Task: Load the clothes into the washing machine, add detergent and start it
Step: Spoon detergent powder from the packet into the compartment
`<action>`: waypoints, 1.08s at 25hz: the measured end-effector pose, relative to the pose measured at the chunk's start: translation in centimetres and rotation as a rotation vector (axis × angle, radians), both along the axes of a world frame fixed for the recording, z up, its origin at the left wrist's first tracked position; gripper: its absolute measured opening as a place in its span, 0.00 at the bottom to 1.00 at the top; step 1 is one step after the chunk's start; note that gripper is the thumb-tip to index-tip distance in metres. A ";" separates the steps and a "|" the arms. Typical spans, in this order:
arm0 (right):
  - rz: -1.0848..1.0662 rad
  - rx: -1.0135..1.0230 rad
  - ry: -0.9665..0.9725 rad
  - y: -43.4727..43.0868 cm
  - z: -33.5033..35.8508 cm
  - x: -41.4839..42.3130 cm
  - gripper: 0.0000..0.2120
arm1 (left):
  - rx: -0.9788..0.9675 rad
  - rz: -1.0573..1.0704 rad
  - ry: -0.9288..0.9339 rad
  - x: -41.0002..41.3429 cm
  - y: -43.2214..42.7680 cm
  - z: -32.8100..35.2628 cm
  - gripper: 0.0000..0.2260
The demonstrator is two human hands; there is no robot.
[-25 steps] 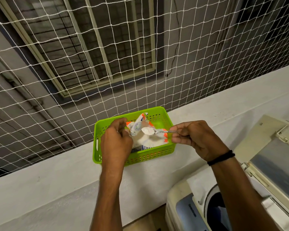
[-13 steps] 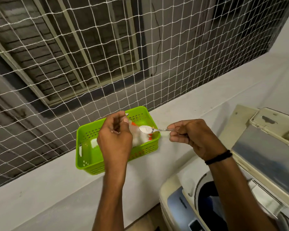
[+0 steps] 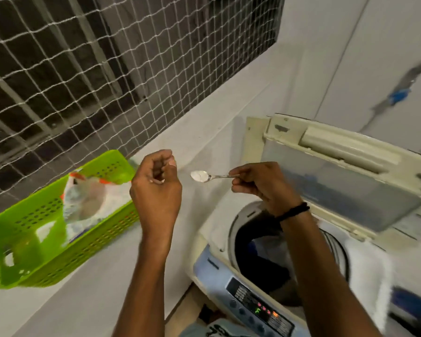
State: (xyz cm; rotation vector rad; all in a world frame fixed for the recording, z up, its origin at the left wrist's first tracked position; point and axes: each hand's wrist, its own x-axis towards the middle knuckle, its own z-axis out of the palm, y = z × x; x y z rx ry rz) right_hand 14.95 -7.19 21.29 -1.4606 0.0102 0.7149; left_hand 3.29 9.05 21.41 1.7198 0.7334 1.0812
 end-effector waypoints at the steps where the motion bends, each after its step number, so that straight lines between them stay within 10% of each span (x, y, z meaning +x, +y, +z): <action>1: -0.029 -0.016 0.008 -1.2 -0.7 0.3 0.13 | -0.006 -0.034 0.017 0.8 -0.7 -0.6 0.06; 20: -0.592 -0.275 0.244 -20.1 -21.3 4.7 0.09 | -0.347 -0.658 0.742 13.5 -13.9 -20.2 0.16; 27: -0.414 -0.812 -0.198 -17.3 -24.5 3.0 0.12 | -0.367 -0.821 1.076 15.7 -16.0 -28.7 0.19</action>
